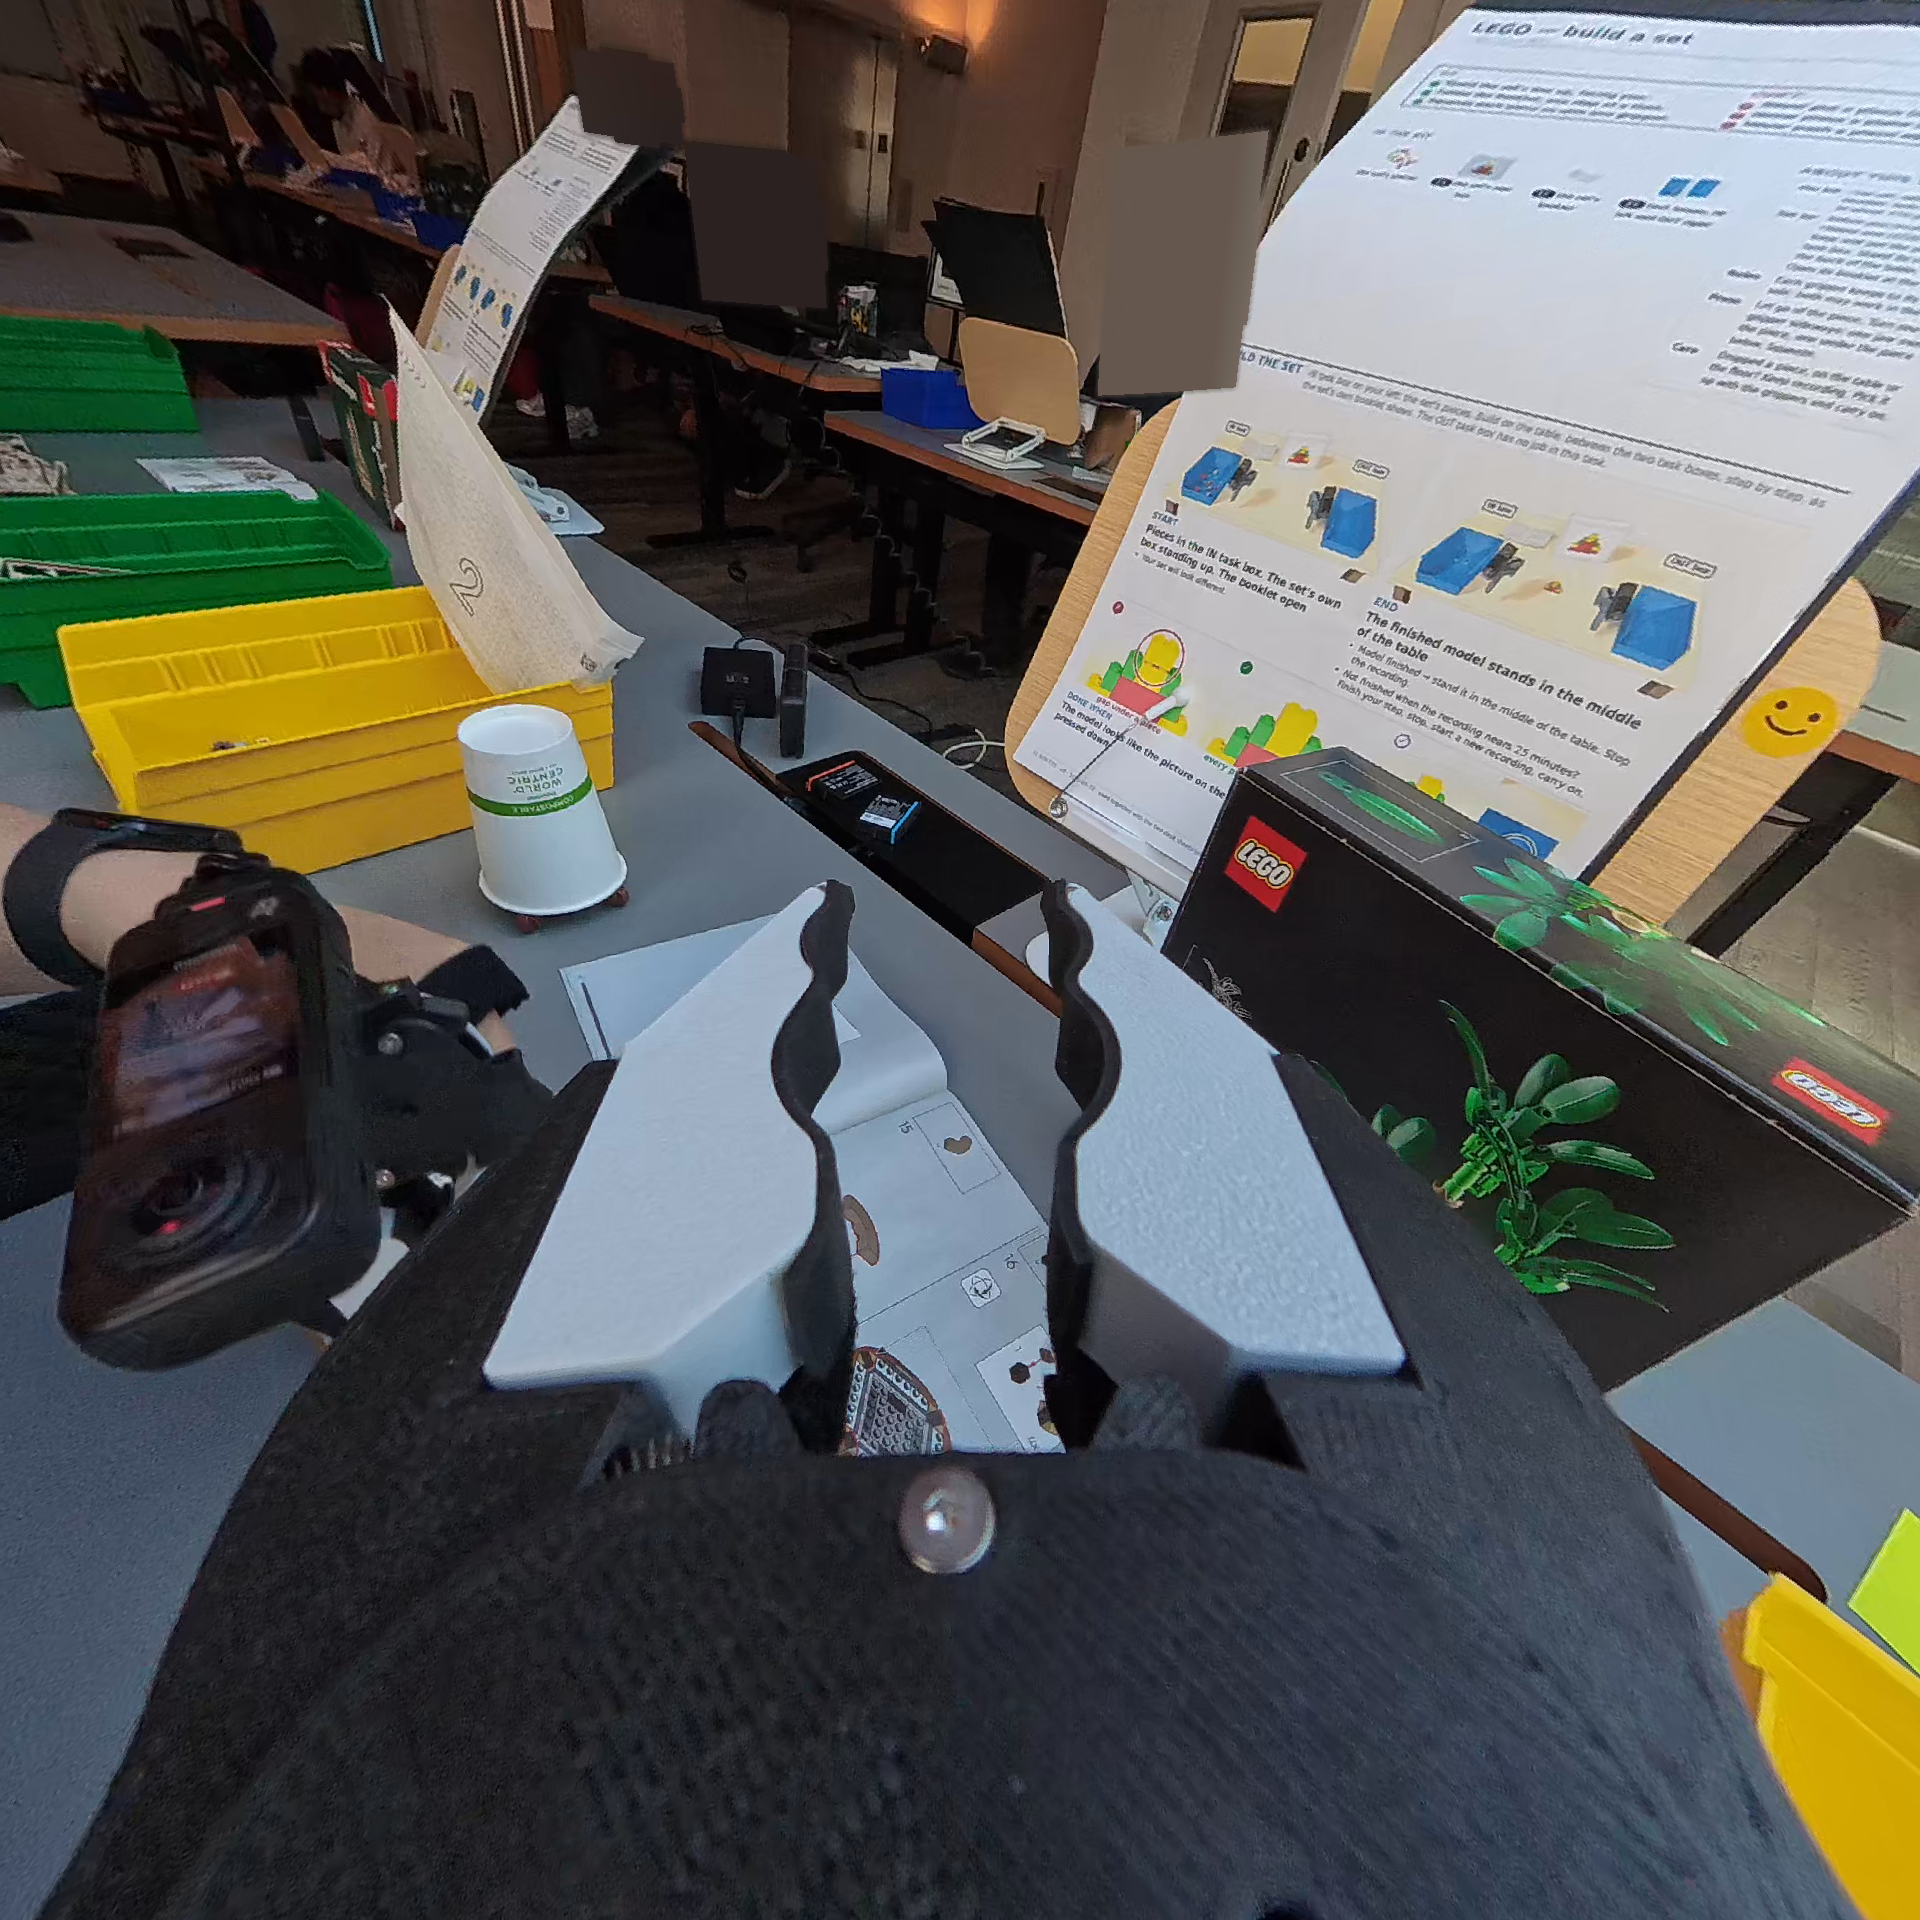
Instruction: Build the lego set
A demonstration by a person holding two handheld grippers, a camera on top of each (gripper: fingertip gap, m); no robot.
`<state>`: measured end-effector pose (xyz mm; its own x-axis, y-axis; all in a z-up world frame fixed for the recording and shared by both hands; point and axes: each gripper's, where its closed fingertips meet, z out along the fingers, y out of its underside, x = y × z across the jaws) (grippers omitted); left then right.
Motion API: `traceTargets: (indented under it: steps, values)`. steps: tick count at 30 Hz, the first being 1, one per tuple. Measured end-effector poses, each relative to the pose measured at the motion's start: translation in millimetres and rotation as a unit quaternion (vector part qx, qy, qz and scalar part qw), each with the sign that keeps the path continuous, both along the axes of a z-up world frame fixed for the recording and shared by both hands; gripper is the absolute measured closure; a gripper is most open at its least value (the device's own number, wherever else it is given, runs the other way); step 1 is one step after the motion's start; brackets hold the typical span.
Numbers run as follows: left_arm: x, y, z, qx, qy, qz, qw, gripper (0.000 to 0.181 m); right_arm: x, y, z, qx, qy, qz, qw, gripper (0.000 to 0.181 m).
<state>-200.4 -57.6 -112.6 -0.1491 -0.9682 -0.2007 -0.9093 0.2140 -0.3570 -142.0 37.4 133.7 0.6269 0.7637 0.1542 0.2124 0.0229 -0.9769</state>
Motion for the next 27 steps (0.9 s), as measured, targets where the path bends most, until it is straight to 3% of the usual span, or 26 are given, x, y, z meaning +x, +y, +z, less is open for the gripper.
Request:
traceTargets:
  steps: [1,9,27]
  values:
    - [3.3,0.7,-6.2,0.001,0.016,-0.013,1.000,0.177,2.8,0.6,0.7,0.001,0.002,-0.002,1.000,0.143]
    - [0.1,8.4,-41.5,-0.029,0.098,-0.026,0.994,0.176,20.3,4.0,8.1,0.009,0.026,-0.013,1.000,0.143]
    - [-7.9,5.6,-51.9,-0.073,0.091,0.013,0.993,0.176,33.7,8.9,11.1,0.013,0.036,-0.028,0.999,0.143]
